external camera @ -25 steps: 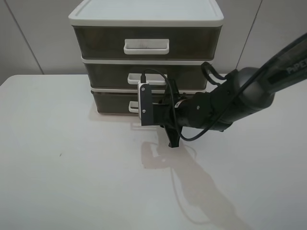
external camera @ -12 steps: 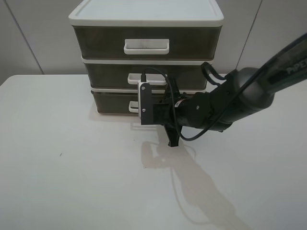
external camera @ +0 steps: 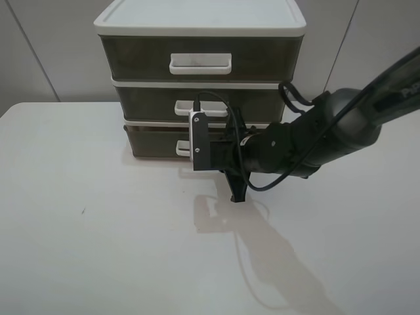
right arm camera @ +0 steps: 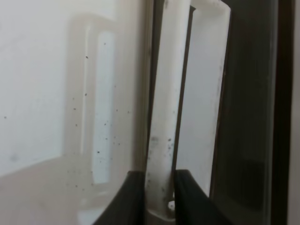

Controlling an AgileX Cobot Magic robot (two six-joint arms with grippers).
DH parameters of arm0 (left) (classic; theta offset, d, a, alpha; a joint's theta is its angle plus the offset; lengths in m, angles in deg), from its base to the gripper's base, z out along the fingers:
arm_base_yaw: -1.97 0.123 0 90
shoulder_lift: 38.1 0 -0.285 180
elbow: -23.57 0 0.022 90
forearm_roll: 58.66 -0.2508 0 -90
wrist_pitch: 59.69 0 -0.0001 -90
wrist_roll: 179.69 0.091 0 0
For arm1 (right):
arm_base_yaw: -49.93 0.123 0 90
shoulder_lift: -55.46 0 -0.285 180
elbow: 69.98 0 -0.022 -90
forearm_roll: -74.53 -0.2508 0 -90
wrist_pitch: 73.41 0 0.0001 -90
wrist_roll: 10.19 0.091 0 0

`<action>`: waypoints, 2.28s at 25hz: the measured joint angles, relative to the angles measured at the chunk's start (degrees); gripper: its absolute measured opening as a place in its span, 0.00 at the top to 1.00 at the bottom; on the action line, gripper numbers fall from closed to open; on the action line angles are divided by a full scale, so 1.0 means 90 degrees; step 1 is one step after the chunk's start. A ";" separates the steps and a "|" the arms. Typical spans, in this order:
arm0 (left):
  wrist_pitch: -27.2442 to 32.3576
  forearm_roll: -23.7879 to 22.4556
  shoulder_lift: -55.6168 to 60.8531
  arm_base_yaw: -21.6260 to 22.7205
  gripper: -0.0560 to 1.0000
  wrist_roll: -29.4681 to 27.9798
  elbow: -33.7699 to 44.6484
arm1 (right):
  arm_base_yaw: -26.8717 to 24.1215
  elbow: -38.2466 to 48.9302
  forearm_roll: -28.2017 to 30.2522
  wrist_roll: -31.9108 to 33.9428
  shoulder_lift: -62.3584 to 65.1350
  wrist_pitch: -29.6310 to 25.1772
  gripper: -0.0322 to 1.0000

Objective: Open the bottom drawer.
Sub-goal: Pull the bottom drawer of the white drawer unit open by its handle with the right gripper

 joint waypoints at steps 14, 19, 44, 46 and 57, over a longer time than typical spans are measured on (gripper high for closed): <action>0.0000 0.0000 0.0000 0.0000 0.27 0.0000 0.0000 | 0.0000 0.0061 -0.0058 0.0000 0.0199 -0.0498 0.94; 0.0000 0.0000 0.0000 0.0000 0.27 0.0000 0.0000 | 0.0000 0.0061 -0.0098 0.0000 0.0199 -0.0579 0.94; 0.0000 0.0000 0.0000 0.0000 0.27 0.0000 0.0000 | 0.0000 0.0066 -0.0384 0.0000 0.0509 -0.1407 0.94; 0.0000 0.0000 0.0000 0.0000 0.27 0.0000 0.0000 | 0.0000 0.0066 -0.0384 0.0000 0.0526 -0.1490 0.94; 0.0000 0.0000 0.0000 0.0000 0.27 0.0000 0.0000 | -0.0005 0.0066 -0.0389 0.0005 0.0551 -0.1700 0.94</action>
